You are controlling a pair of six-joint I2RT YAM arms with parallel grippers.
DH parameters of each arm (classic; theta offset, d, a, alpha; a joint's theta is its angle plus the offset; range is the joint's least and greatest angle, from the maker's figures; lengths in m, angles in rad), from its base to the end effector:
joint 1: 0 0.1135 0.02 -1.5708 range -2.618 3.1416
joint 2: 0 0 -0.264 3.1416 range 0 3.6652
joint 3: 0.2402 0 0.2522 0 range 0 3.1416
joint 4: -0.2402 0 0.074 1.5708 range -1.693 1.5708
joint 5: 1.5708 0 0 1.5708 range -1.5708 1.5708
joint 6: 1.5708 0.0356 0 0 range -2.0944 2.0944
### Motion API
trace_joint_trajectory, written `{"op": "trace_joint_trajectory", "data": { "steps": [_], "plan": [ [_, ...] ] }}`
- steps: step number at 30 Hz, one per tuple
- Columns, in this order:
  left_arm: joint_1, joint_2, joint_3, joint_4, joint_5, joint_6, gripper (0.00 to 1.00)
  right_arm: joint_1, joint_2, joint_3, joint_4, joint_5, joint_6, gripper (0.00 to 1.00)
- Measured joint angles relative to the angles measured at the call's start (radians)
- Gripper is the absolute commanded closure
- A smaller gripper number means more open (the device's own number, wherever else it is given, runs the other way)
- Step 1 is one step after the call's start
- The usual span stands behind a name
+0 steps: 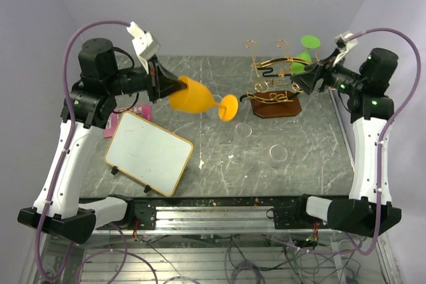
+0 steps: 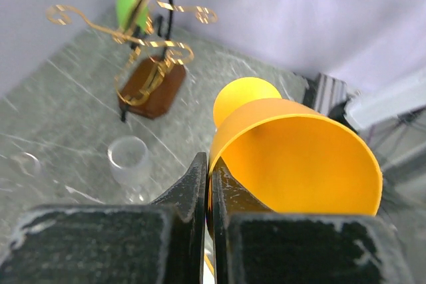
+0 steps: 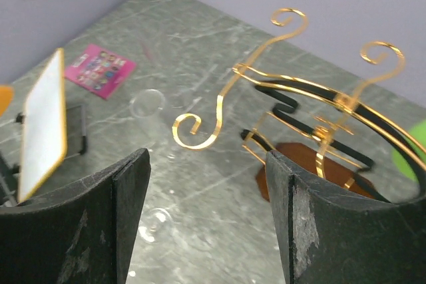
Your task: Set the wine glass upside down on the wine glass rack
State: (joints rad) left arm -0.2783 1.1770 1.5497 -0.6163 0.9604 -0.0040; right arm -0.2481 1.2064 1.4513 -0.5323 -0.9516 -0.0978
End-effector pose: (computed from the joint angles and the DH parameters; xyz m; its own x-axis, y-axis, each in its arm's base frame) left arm 0.2003 -0.0876 0.4796 -0.2356 0.0649 -0.9697 0.9212 0.3329 -0.2015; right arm 0.2396 -0.0308 0.4509 -0.2135 -0.0044 -0.9769 -0.6384 0.7576 0.1361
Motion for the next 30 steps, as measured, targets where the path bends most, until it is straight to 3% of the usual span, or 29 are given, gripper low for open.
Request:
{"op": "trace_joint_trajectory", "data": {
  "steps": [5,11,18,30],
  "plan": [
    [0.000,0.048,0.099,0.137,-0.107,-0.106,0.93,0.178,0.044,0.028,0.035,-0.003,0.061,0.30],
    [0.000,0.148,0.204,0.219,-0.231,-0.118,0.93,0.330,0.119,0.085,0.077,-0.012,0.126,0.30],
    [0.000,0.216,0.246,0.242,-0.291,-0.100,0.93,0.447,0.195,0.129,0.153,0.027,0.229,0.32],
    [-0.010,0.220,0.247,0.245,-0.329,-0.024,0.93,0.558,0.326,0.237,0.248,0.145,0.418,0.45]
  ]
}}
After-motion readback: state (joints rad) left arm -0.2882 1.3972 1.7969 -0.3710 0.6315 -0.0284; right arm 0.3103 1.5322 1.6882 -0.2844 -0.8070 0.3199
